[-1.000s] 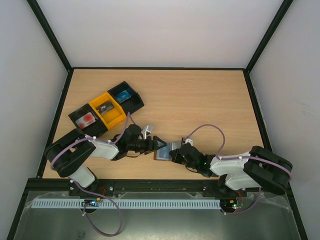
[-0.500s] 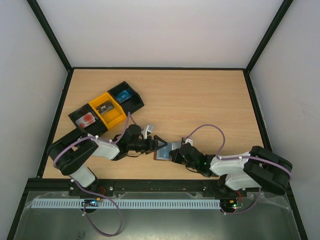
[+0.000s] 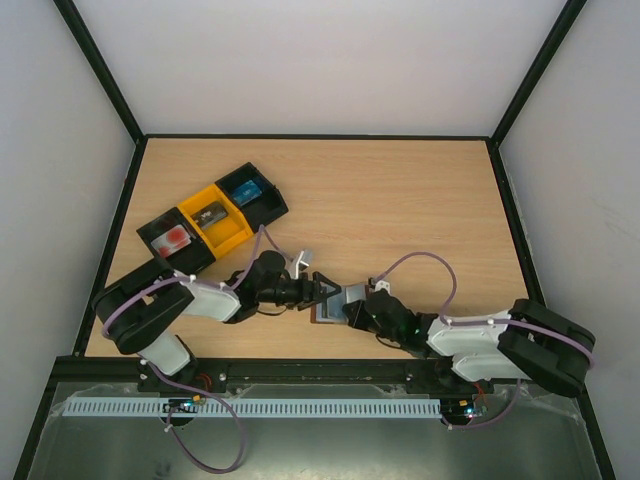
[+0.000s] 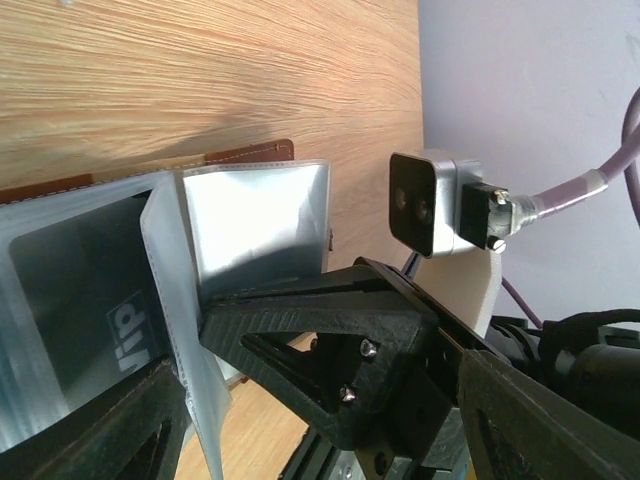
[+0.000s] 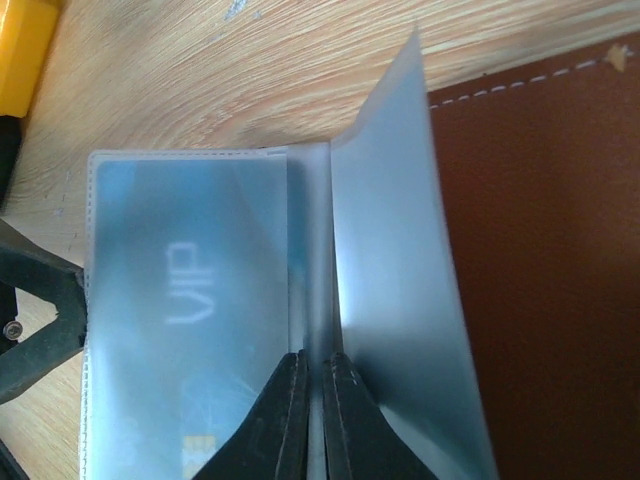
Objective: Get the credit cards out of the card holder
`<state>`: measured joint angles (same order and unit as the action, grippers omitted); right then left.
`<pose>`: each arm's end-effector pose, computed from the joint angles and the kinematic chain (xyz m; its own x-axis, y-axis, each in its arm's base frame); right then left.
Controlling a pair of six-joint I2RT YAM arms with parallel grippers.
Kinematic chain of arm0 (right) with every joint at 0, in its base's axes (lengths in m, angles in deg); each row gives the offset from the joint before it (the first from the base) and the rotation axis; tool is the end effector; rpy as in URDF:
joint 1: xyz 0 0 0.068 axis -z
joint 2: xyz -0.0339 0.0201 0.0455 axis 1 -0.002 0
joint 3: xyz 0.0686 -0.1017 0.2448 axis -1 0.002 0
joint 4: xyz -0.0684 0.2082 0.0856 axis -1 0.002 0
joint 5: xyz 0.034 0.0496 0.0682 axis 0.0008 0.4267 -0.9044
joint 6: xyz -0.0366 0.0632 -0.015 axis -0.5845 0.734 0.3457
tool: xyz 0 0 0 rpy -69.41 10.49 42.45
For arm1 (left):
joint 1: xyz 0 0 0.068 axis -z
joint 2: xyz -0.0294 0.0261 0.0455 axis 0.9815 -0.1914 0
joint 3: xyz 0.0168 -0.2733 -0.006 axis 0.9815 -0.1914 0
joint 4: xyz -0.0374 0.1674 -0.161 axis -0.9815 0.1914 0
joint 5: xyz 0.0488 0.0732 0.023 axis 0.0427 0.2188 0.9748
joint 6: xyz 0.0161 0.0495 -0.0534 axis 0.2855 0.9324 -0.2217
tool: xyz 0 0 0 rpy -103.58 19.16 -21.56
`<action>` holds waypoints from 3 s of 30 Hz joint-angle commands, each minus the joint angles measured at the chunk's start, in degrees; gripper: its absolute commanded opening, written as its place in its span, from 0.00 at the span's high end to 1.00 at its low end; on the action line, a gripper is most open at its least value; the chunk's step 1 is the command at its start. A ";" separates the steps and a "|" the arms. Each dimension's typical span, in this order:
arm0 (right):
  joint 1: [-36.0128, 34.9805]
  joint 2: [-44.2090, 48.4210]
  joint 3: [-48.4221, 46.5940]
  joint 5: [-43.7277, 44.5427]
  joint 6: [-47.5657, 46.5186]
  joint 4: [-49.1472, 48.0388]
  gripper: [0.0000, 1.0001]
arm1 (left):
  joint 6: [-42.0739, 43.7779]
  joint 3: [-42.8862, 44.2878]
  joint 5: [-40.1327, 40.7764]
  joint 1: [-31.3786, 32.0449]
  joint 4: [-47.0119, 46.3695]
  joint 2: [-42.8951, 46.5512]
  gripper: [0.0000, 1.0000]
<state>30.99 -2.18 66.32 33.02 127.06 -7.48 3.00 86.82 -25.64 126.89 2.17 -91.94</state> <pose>0.0977 0.1682 0.1200 -0.9191 0.2100 -0.3334 -0.1173 0.6620 0.7403 0.1665 -0.2333 0.1602 -0.9723 -0.0855 -0.2173 0.1800 0.3183 -0.9307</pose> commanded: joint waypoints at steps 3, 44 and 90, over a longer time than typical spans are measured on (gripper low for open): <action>-0.34 4.95 2.11 3.11 1.32 4.64 0.91 | -1.41 1.58 -0.86 1.27 -3.95 -0.21 0.24; -0.34 39.62 -2.20 11.19 1.63 35.18 0.71 | -1.46 4.42 3.02 -0.58 -2.40 -3.85 0.29; 1.76 9.16 -0.43 4.74 -1.83 18.57 0.79 | -1.51 -0.86 1.61 2.00 -9.12 -1.33 0.24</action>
<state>32.92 6.28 65.65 36.34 125.31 4.08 2.71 85.53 -23.33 128.57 0.42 -89.89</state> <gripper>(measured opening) 0.211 0.757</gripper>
